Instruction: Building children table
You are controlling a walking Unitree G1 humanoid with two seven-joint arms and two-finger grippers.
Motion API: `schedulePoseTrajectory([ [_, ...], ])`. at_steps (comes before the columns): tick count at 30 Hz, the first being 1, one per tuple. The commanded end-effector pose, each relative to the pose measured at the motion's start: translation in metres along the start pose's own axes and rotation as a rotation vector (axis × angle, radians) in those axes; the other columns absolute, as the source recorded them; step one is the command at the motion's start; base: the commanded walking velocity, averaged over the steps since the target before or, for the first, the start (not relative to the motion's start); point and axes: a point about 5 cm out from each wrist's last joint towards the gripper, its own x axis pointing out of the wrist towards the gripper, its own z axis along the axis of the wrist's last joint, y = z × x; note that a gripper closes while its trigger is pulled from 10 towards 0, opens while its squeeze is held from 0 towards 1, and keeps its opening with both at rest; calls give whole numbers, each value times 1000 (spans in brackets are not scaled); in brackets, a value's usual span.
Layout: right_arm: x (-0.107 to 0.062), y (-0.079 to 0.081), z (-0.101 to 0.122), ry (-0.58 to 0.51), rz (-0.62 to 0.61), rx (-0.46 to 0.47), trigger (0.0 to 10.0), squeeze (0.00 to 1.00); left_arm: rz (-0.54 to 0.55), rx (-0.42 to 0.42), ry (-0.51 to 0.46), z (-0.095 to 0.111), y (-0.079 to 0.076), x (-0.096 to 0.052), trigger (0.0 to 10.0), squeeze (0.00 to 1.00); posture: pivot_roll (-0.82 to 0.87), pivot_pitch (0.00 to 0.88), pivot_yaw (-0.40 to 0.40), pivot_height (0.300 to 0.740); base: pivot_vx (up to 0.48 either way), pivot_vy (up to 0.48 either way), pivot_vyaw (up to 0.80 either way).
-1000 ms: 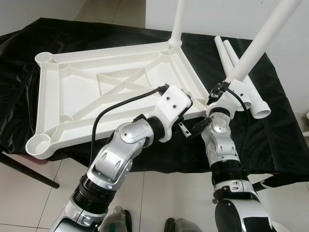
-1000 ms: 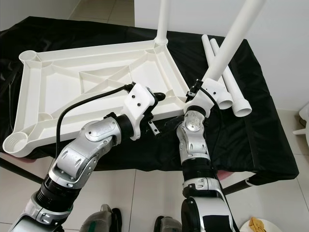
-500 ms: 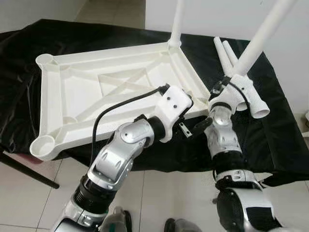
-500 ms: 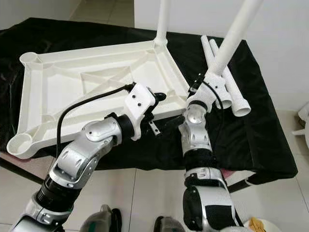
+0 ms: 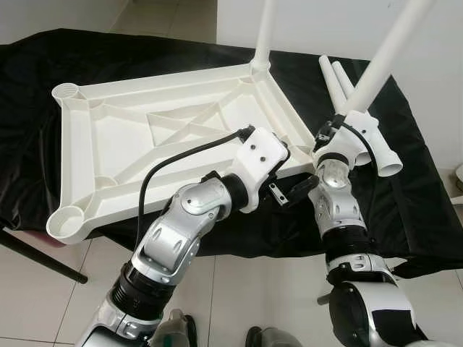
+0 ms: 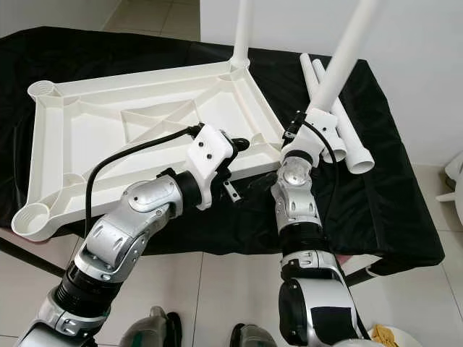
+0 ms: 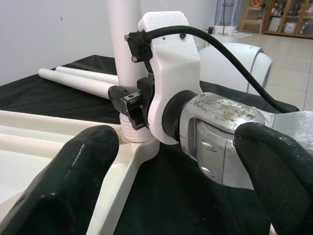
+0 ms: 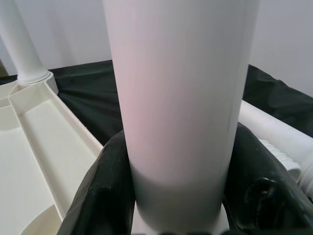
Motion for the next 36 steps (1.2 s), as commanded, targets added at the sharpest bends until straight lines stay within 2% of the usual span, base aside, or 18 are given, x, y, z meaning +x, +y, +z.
schedulePoseTrajectory([
  [1,-14,-12,-46,179,4,-81,10000,0,-2,11,-17,4,-3,1,10000,0,35,107,-21,740,0,0,0],
  [8,-20,-18,-57,177,66,-161,10000,0,-13,10,-18,4,-5,2,10000,0,28,103,-18,740,0,0,0],
  [20,-28,-32,-73,258,45,-109,10000,0,-19,9,-19,4,-7,2,10000,0,30,104,-17,740,0,0,0],
  [24,-27,-45,-84,365,-35,29,10000,0,-21,9,-17,4,-7,1,10000,0,29,104,-17,740,0,0,0],
  [31,-29,-49,-86,365,-45,8,10000,0,-20,10,-18,5,-6,1,10000,0,27,112,-9,740,0,0,0],
  [36,-30,-44,-85,356,-22,0,10000,0,-19,9,-17,5,-6,1,10000,0,27,117,-7,740,0,0,0],
])
